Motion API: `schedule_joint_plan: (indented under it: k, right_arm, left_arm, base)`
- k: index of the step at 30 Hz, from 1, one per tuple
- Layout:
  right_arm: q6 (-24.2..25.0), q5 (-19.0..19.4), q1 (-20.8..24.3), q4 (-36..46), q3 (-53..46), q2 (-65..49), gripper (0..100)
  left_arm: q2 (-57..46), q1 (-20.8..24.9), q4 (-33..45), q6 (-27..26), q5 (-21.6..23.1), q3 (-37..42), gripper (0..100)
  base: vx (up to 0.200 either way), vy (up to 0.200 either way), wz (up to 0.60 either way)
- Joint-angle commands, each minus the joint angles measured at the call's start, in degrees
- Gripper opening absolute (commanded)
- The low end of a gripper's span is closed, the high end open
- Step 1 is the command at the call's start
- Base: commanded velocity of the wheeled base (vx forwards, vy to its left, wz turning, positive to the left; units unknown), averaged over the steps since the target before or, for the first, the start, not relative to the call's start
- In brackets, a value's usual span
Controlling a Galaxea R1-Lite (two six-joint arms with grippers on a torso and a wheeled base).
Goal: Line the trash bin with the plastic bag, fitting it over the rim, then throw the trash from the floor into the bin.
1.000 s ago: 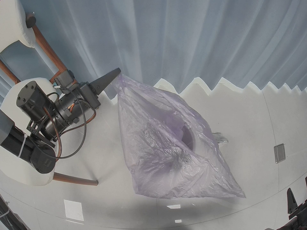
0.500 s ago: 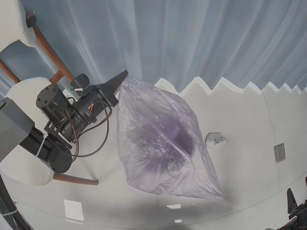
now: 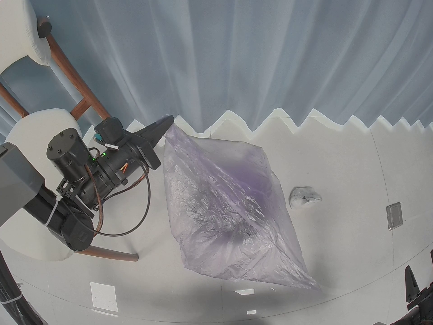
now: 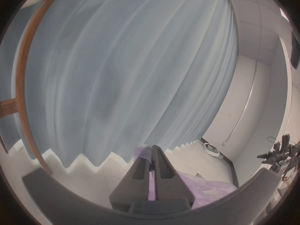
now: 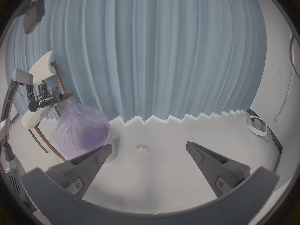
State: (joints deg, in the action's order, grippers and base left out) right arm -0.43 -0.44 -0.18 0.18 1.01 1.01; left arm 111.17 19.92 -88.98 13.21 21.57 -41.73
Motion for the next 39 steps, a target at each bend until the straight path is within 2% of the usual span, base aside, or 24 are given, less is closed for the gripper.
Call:
schedule_joint_plan:
  k: [1,9,12,14,17,18,19,20,21,24,26,27,31,35,39]
  right_arm:
    - [-0.01,0.00,0.01,0.08,-0.75,-0.92,100]
    - [0.51,0.18,0.09,-1.06,0.92,-0.48,100]
    - [5.52,-0.70,1.94,-9.24,19.03,12.44,100]
    - [8.34,-0.88,4.23,-8.44,25.88,19.38,100]
    - [12.73,2.02,7.92,-2.73,28.61,31.07,100]
    - [15.28,3.43,8.97,-2.73,28.34,35.11,100]
    - [15.72,3.60,9.06,-2.73,28.26,35.73,100]
    - [19.94,5.27,9.50,-3.08,27.20,41.44,100]
    - [21.52,6.77,9.85,-3.43,26.23,44.69,100]
    - [21.52,11.69,10.11,-5.98,24.39,54.27,100]
    - [21.52,11.69,10.11,-5.98,24.39,54.27,100]
    - [21.26,12.57,10.29,-10.73,24.30,65.17,100]
    - [19.15,12.57,10.73,-17.23,23.77,76.95,100]
    - [17.13,12.48,10.73,-23.03,22.54,85.03,100]
    - [15.02,12.57,11.43,-25.06,19.38,91.71,100]
  left_arm:
    - [-0.60,1.09,-0.05,0.85,-0.03,-0.02,0]
    - [-2.45,1.70,0.03,1.81,-0.03,-1.87,0]
    - [-2.62,1.97,0.03,4.63,-1.61,-2.92,0]
    - [-2.45,2.23,0.03,6.65,-2.41,-3.89,0]
    - [-2.01,1.17,0.03,9.11,-2.84,-6.96,0]
    - [-1.92,0.21,0.03,9.90,-3.02,-8.19,0]
    - [-1.92,0.03,0.03,10.08,-3.02,-8.37,0]
    - [-2.09,-1.11,0.03,11.31,-3.99,-9.78,0]
    - [-2.09,-1.20,0.03,12.45,-5.13,-10.65,0]
    - [-2.45,-1.11,0.03,14.56,-7.85,-12.85,0]
    - [-2.45,-1.11,0.03,14.56,-7.85,-12.85,0]
    - [-2.45,-1.29,0.03,15.97,-9.44,-14.79,0]
    - [-2.45,-1.11,0.03,16.23,-9.52,-14.79,0]
    - [-2.27,-1.73,0.03,16.32,-9.44,-14.96,0]
    - [-2.18,-1.73,0.03,16.32,-9.52,-14.79,0]
  base:
    - [0.000,0.000,0.00]
    - [0.000,0.000,0.00]
    - [0.000,0.000,0.00]
    - [0.000,0.000,0.00]
    - [0.000,0.000,0.00]
    - [0.000,0.000,0.00]
    - [0.000,0.000,0.00]
    - [0.000,0.000,0.00]
    - [0.000,0.000,0.00]
    - [0.000,0.000,0.00]
    - [0.000,0.000,0.00]
    - [0.000,0.000,0.00]
    - [0.000,0.000,0.00]
    - [0.000,0.000,0.00]
    - [0.000,0.000,0.00]
